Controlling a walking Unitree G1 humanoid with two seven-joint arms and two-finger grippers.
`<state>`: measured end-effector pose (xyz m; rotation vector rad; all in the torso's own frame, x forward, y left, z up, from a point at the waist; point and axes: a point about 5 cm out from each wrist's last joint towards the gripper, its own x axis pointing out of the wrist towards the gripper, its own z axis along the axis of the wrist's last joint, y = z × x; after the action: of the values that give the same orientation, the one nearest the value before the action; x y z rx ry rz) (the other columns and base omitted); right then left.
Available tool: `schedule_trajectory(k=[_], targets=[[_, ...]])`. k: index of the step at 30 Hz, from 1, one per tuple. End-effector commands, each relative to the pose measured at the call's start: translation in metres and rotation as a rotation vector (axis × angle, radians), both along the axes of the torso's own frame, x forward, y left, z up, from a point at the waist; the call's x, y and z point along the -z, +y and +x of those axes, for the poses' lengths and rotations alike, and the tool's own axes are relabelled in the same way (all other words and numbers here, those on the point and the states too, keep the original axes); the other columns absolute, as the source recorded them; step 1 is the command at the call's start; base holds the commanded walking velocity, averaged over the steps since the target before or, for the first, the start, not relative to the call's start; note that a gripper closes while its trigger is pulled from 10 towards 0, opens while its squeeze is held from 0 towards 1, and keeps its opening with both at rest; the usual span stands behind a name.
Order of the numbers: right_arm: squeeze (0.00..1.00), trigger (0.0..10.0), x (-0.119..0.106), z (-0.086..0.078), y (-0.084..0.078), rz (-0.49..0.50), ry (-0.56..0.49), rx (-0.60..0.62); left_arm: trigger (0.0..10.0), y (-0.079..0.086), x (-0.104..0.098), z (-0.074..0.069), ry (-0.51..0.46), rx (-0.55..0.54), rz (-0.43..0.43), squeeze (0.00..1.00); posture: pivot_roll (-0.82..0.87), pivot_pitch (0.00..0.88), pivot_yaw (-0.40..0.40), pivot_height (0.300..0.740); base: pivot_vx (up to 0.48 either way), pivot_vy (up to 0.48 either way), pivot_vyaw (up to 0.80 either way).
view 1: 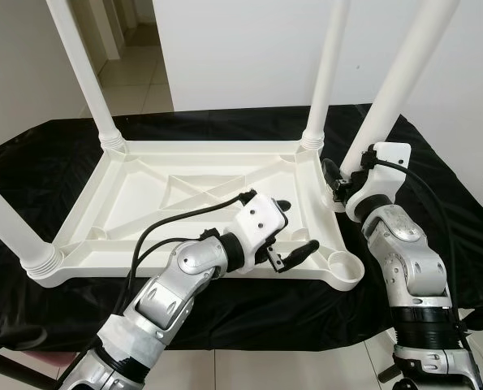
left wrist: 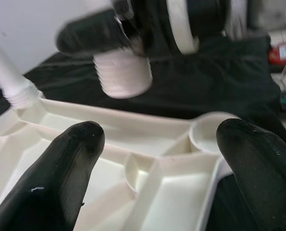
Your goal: Building children table
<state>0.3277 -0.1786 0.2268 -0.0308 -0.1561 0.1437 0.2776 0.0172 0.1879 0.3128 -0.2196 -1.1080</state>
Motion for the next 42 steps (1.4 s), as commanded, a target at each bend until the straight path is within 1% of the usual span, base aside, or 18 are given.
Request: schedule_trajectory(k=[1, 2, 3, 5, 8, 10, 13, 16, 17, 18, 20, 23, 24, 26, 31, 35, 37, 42], targets=[[0.0, 10.0, -0.007, -0.003, -0.002, -0.008, -0.034, 0.004, 10.0, 0.0, 0.01, -0.001, -0.001, 0.007, 0.046, 0.0, -0.02, 0.042, 0.042, 0.74, 0.0, 0.0, 0.0], [0.0, 10.0, -0.007, -0.004, -0.002, -0.007, -0.036, 0.005, 10.0, -0.001, 0.016, -0.001, -0.008, 0.003, 0.075, 0.0, -0.02, 0.046, 0.047, 0.74, 0.0, 0.0, 0.0], [0.0, 10.0, -0.007, -0.004, -0.002, -0.007, -0.036, 0.005, 10.0, -0.001, 0.016, -0.001, -0.008, 0.003, 0.075, 0.0, -0.02, 0.046, 0.047, 0.74, 0.0, 0.0, 0.0], [0.0, 10.0, -0.008, -0.007, -0.003, -0.003, -0.042, 0.007, 10.0, -0.003, 0.028, 0.002, -0.001, -0.007, 0.135, 0.0, -0.03, 0.052, 0.054, 0.74, 0.0, 0.0, 0.0], [0.0, 10.0, -0.009, -0.008, -0.004, 0.002, -0.045, 0.012, 10.0, -0.004, 0.034, 0.004, 0.003, -0.012, 0.162, 0.0, -0.03, 0.056, 0.056, 0.74, 0.0, 0.0, 0.0], [0.0, 10.0, -0.011, -0.011, -0.004, 0.01, -0.049, 0.022, 10.0, -0.002, 0.047, 0.012, 0.051, -0.076, 0.203, 0.0, -0.04, 0.07, 0.068, 0.74, 0.0, 0.0, 0.0], [0.0, 10.0, -0.011, -0.014, -0.005, 0.013, -0.053, 0.031, 10.0, 0.001, 0.054, 0.017, 0.087, -0.127, 0.212, 0.0, -0.05, 0.076, 0.072, 0.74, 0.0, 0.0, 0.0], [0.0, 10.0, -0.012, -0.015, -0.006, 0.016, -0.055, 0.042, 10.0, 0.004, 0.056, 0.022, 0.09, -0.166, 0.221, 0.0, -0.05, 0.081, 0.074, 0.74, 0.0, 0.0, 0.0], [0.0, 10.0, -0.012, -0.015, -0.006, 0.016, -0.055, 0.042, 10.0, 0.004, 0.056, 0.022, 0.09, -0.166, 0.221, 0.0, -0.05, 0.081, 0.074, 0.74, 0.0, 0.0, 0.0], [0.0, 10.0, -0.014, -0.015, -0.007, 0.023, -0.057, 0.05, 10.0, 0.008, 0.056, 0.028, 0.071, -0.206, 0.235, 0.0, -0.06, 0.086, 0.07, 0.74, 0.0, 0.0, 0.0], [0.0, 10.0, -0.014, -0.016, -0.007, 0.026, -0.058, 0.051, 10.0, 0.009, 0.056, 0.03, 0.065, -0.217, 0.239, 0.0, -0.06, 0.086, 0.07, 0.74, 0.0, 0.0, 0.0], [0.0, 10.0, -0.014, -0.016, -0.007, 0.032, -0.058, 0.049, 10.0, 0.012, 0.053, 0.037, 0.063, -0.257, 0.219, 0.0, -0.06, 0.09, 0.066, 0.74, 0.0, 0.0, 0.0], [0.0, 10.0, -0.014, -0.017, -0.006, 0.04, -0.056, 0.049, 10.0, 0.016, 0.048, 0.044, 0.063, -0.297, 0.195, 0.0, -0.06, 0.093, 0.058, 0.74, 0.0, 0.0, 0.0], [0.0, 10.0, -0.014, -0.017, -0.006, 0.04, -0.056, 0.049, 10.0, 0.016, 0.048, 0.044, 0.063, -0.297, 0.195, 0.0, -0.06, 0.093, 0.058, 0.74, 0.0, 0.0, 0.0], [0.0, 10.0, -0.007, -0.022, -0.001, 0.054, -0.019, 0.03, 10.0, 0.023, 0.041, 0.054, 0.043, -0.329, 0.185, 0.0, -0.06, 0.098, 0.049, 0.74, 0.0, 0.0, 0.0], [0.0, 10.0, -0.005, -0.023, 0.0, 0.05, -0.01, 0.028, 10.0, 0.025, 0.041, 0.056, 0.037, -0.338, 0.189, 0.0, -0.06, 0.1, 0.049, 0.74, 0.0, 0.0, 0.0], [0.0, 10.0, 0.002, -0.025, 0.0, 0.047, 0.022, 0.036, 10.0, 0.03, 0.041, 0.059, 0.03, -0.352, 0.199, 0.0, -0.06, 0.103, 0.05, 0.74, 0.0, 0.0, 0.0], [0.0, 10.0, 0.005, -0.027, 0.0, 0.042, 0.032, 0.035, 10.0, 0.031, 0.038, 0.06, 0.025, -0.341, 0.194, 0.0, -0.06, 0.102, 0.052, 0.74, 0.0, 0.0, 0.0]])
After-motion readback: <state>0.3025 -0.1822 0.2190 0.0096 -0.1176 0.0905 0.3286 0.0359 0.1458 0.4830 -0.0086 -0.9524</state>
